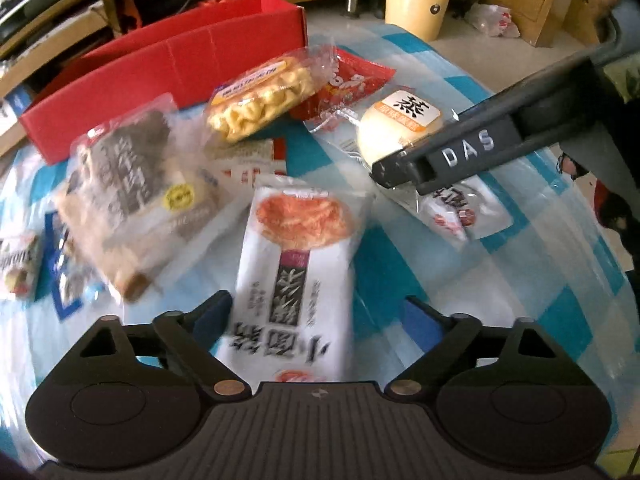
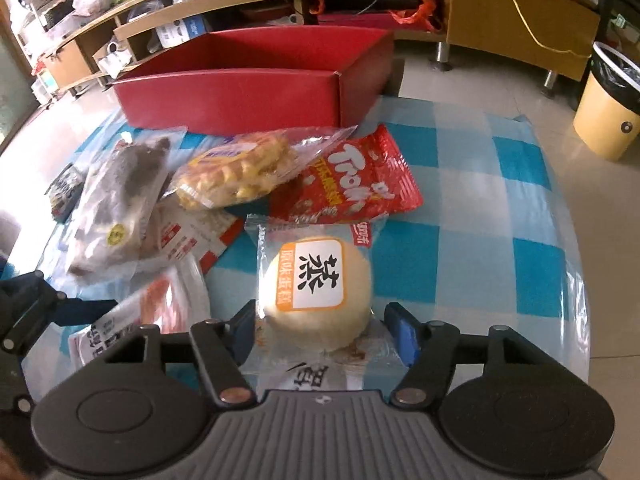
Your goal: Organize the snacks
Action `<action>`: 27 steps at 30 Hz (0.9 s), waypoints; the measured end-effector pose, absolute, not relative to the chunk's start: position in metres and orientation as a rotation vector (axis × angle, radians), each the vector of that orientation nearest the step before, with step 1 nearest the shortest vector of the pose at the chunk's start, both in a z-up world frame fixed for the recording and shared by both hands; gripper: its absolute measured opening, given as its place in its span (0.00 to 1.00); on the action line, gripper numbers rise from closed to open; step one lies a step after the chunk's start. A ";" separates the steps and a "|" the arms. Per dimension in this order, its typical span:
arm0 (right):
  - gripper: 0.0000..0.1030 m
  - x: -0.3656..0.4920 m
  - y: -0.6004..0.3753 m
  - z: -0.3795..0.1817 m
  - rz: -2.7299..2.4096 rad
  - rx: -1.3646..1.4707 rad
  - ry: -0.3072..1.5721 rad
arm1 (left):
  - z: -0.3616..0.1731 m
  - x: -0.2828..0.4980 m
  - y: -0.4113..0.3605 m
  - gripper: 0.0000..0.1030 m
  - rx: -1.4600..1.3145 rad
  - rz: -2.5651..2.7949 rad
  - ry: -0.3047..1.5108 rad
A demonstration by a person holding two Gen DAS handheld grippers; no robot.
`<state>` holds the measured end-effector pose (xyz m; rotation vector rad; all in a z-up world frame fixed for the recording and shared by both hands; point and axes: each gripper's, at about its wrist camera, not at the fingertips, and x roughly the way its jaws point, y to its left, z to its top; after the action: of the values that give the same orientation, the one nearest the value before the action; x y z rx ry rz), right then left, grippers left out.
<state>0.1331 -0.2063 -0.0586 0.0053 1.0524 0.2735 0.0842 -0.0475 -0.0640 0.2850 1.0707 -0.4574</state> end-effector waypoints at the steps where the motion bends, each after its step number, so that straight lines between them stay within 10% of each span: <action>1: 0.62 0.127 -0.205 -0.057 0.280 -0.014 1.047 | -0.061 0.079 -0.045 0.80 0.266 -0.458 1.080; 27: 0.61 0.072 -0.246 -0.035 0.253 0.066 1.010 | -0.073 0.089 -0.059 1.00 0.143 -0.147 1.068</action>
<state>0.0720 -0.2456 -0.0351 0.0658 1.0095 0.2526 0.0886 -0.0592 -0.0728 0.1428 1.0678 -0.1474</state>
